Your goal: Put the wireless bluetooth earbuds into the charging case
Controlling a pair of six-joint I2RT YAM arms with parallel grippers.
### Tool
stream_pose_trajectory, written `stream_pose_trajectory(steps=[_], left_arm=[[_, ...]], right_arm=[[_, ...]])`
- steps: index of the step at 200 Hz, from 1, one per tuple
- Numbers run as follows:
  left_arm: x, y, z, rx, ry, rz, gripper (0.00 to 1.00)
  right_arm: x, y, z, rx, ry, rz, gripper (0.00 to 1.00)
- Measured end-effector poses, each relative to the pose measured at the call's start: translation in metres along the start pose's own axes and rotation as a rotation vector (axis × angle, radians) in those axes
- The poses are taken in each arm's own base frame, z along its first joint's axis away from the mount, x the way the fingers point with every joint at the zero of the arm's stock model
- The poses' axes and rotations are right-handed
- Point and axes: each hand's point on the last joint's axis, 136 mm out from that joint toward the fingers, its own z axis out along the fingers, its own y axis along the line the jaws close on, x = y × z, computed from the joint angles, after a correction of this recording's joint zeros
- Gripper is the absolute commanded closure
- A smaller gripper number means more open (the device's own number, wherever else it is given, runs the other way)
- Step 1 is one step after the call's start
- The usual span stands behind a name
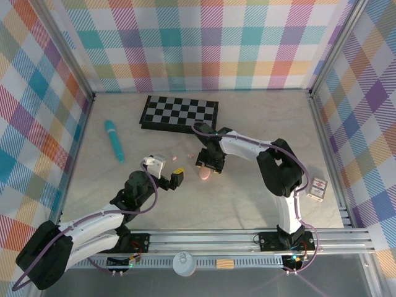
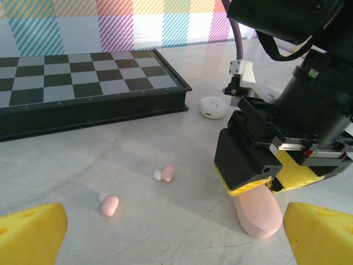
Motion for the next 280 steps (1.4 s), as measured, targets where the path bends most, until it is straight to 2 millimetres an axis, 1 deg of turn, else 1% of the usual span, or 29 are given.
stream_pose_trajectory(steps=[40,68,102,133,156,179,199,216,231,248,257,280], left_arm=[[0.007,-0.002,0.001,0.004,0.025,0.016,0.0],[0.017,-0.005,0.003,0.011,0.06,0.026,0.0],[0.028,-0.008,0.006,0.012,0.097,0.039,0.0],[0.029,-0.013,0.007,0.027,0.097,0.054,0.0],[0.027,-0.02,0.007,0.046,0.085,0.072,0.0],[0.03,-0.029,0.009,0.075,0.086,0.104,0.0],[0.036,-0.039,0.013,0.115,0.096,0.147,0.01],[0.039,-0.049,0.017,0.159,0.093,0.177,0.03],[0.037,-0.056,0.023,0.19,0.079,0.181,0.04],[0.026,-0.063,0.032,0.209,0.043,0.155,0.04],[0.019,-0.065,0.037,0.213,0.019,0.128,0.02],[0.002,-0.071,0.046,0.228,-0.04,0.011,0.03]], right_arm=[[0.004,0.0,0.008,0.008,0.033,0.022,0.48],[0.008,0.001,0.01,0.001,0.06,0.031,0.5],[0.011,0.003,0.01,-0.01,0.08,0.047,0.63],[0.012,0.004,0.01,-0.01,0.082,0.054,0.71],[0.011,0.004,0.009,-0.01,0.081,0.054,0.72],[0.011,0.004,0.005,-0.013,0.073,0.055,0.72],[0.009,0.006,-0.01,-0.051,0.059,0.068,0.72],[0.01,0.009,-0.032,-0.113,0.049,0.083,0.73],[0.007,0.011,-0.054,-0.176,0.026,0.089,0.74],[0.003,0.012,-0.078,-0.234,-0.013,0.095,0.74],[0.001,0.011,-0.089,-0.263,-0.037,0.096,0.74],[-0.003,0.005,-0.108,-0.326,-0.088,0.106,0.75]])
